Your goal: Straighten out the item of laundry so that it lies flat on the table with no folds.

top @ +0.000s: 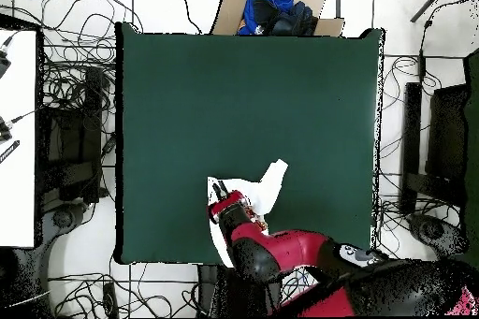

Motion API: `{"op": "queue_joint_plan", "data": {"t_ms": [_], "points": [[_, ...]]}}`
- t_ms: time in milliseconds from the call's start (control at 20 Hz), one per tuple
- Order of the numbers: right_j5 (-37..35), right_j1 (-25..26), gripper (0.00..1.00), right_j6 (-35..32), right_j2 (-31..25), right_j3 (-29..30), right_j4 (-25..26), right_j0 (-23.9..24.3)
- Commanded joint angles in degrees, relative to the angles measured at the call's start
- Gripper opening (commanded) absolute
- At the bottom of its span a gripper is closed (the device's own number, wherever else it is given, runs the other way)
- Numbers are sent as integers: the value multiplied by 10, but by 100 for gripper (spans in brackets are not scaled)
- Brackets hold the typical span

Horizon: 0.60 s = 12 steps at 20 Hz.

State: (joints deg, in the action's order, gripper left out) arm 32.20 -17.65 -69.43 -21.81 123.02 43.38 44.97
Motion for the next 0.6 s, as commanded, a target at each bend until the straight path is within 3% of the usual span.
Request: {"op": "queue_joint_plan", "data": {"t_ms": [50,600], "points": [[25,19,0,-143,-60,-40,26,10],[-6,6,0,-152,-122,-14,70,65]]}}
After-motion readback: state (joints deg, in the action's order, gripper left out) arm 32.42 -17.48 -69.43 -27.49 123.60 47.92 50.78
